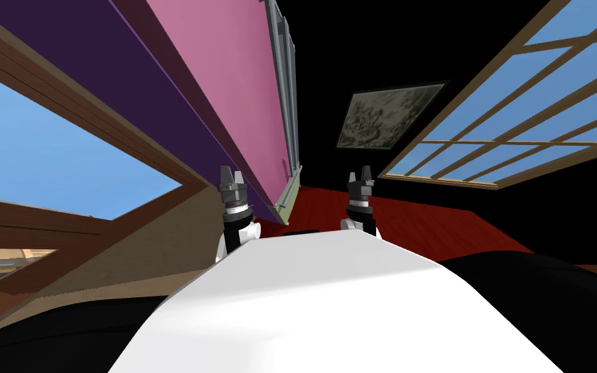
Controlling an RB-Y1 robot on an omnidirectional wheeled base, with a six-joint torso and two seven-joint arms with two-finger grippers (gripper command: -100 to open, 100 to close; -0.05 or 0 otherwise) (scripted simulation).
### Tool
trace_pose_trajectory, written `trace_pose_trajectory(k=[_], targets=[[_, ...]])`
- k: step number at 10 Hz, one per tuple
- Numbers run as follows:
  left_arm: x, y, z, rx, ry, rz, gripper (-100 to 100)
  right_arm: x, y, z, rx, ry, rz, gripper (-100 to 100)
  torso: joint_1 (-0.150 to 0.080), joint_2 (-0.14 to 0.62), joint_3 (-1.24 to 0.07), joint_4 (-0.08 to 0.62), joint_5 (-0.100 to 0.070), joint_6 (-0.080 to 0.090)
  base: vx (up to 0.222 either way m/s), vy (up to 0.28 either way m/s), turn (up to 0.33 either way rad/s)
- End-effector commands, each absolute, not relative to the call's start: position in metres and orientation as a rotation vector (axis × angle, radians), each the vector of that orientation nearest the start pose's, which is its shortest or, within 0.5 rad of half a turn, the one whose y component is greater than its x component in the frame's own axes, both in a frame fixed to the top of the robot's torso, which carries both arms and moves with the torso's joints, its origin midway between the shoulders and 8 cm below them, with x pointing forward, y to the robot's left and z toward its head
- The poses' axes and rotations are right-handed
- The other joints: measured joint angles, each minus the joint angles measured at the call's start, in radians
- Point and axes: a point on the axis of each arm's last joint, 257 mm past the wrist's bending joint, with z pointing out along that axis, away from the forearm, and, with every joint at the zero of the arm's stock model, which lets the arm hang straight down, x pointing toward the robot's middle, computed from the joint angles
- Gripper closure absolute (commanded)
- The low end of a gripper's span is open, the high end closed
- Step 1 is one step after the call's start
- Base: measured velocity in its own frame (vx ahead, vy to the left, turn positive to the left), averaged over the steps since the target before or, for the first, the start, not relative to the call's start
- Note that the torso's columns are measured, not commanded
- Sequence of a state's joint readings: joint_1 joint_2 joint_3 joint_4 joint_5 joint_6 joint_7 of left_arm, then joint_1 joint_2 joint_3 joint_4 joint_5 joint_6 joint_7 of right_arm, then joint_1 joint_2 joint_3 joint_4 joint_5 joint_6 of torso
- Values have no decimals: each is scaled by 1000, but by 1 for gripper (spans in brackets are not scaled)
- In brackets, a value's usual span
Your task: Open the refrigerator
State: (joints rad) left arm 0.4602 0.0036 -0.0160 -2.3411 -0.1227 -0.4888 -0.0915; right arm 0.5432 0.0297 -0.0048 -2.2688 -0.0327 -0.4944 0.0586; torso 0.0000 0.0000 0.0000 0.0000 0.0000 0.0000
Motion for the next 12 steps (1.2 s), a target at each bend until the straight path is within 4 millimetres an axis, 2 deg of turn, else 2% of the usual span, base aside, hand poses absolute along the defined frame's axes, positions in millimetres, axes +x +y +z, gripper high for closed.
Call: trace_pose_trajectory(k=[1, 9, 10, 12], targets=[[338, 252, 60, -479, 640, -1183, 0, 342, -294, 5, 721, 619, 1233, 0, 0, 40, -82, 41, 0, 0, 0, 0, 0], [338, 252, 61, -479, 640, -1183, 0, 342, -294, 5, 720, 619, 1233, 0, 0, 618, -1234, 617, 0, 0, 0, 0, 0], [340, 249, 59, -462, 666, -1188, -100, 342, -294, 5, 720, 619, 1233, 0, 0, 691, -1382, 691, 0, 0, 17, -11, 11], [346, 244, 57, -441, 705, -1196, -100, 342, -294, 5, 721, 619, 1233, 0, -1, 733, -1471, 734, 0, 0, 30, -28, 17]])
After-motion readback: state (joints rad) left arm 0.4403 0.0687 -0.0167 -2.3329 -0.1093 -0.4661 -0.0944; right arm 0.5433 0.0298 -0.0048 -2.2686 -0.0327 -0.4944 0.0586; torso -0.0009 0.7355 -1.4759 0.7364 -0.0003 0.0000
